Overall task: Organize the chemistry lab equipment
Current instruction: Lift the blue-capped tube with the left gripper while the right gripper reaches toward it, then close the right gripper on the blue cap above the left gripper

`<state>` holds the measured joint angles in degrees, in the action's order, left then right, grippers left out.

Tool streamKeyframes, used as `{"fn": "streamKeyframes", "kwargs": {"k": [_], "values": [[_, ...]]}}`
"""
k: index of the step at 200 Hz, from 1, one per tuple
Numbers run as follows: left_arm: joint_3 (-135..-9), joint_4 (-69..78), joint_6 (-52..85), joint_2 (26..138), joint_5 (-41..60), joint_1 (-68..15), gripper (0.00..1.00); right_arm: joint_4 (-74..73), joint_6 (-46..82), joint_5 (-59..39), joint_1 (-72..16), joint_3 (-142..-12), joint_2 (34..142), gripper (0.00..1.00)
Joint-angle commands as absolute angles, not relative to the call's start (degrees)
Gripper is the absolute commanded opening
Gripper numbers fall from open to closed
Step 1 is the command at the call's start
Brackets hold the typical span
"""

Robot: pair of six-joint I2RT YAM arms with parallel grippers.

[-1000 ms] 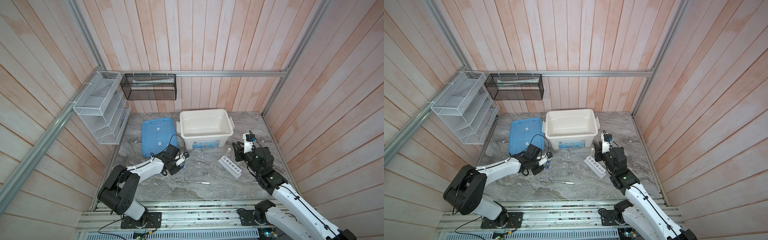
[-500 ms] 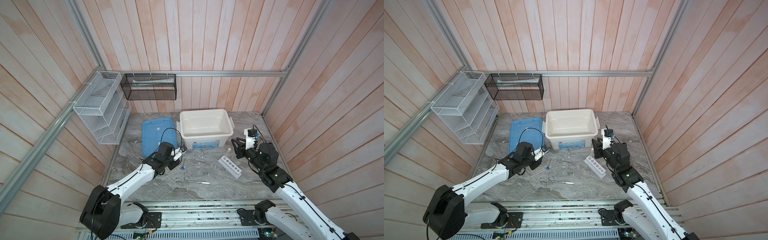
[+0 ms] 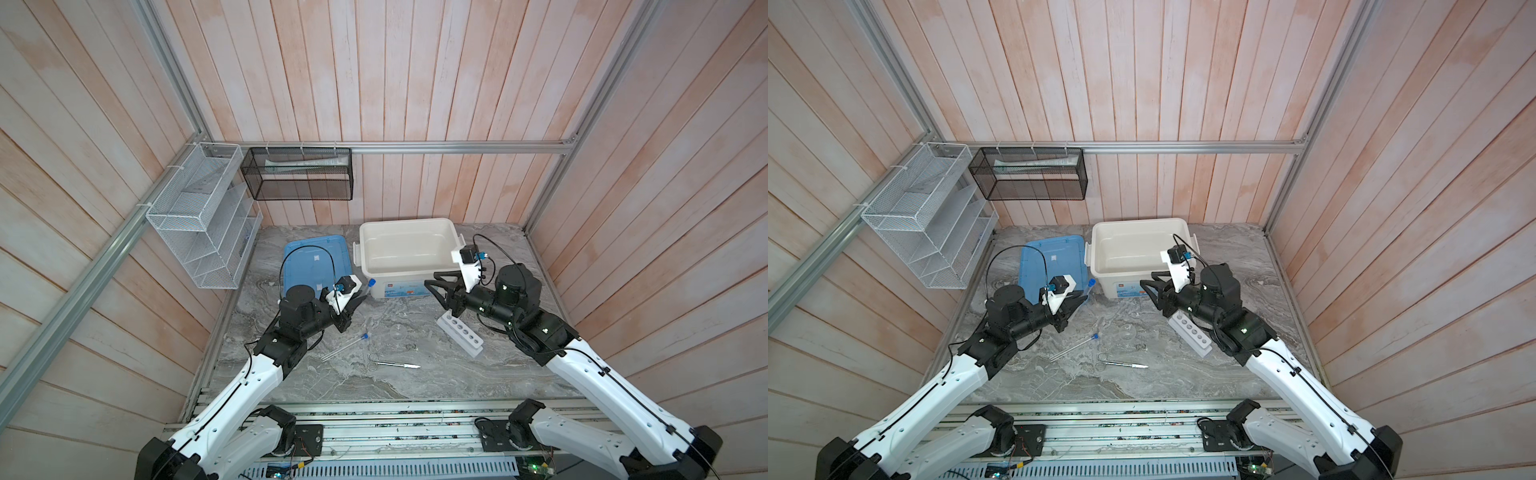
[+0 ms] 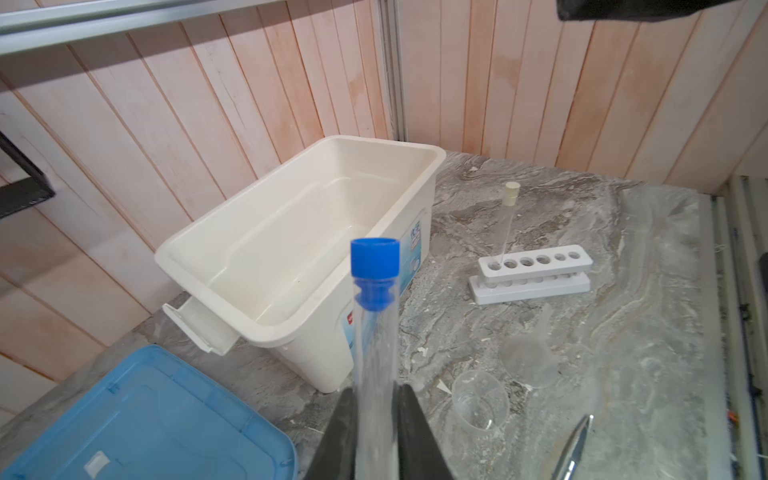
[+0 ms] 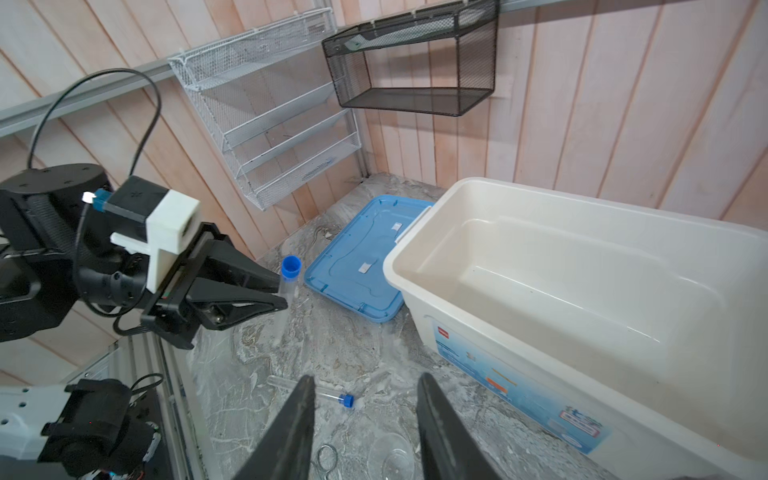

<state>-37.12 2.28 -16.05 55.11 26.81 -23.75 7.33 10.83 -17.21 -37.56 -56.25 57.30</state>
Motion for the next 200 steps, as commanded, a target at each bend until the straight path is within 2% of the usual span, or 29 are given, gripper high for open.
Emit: {"fn": "streamKeyframes", "kwargs": {"k": [1, 81, 200], "values": [[-36.22, 6.53, -11.34, 55.15, 33.55, -22.88, 0.19, 7.87, 9.68, -19.22, -39.59, -58.23, 59.63, 0.43], [-35.40, 10.72, -6.19, 56.62, 42.45, -20.30, 0.19, 0.48, 9.29, -23.26, -44.55, -60.41, 68.17, 0.44], [-36.72, 9.45, -5.54, 58.64, 47.29, -20.30, 0.19, -8.12, 11.73, -29.39, -44.99, -59.54, 74.28, 0.39]]}}
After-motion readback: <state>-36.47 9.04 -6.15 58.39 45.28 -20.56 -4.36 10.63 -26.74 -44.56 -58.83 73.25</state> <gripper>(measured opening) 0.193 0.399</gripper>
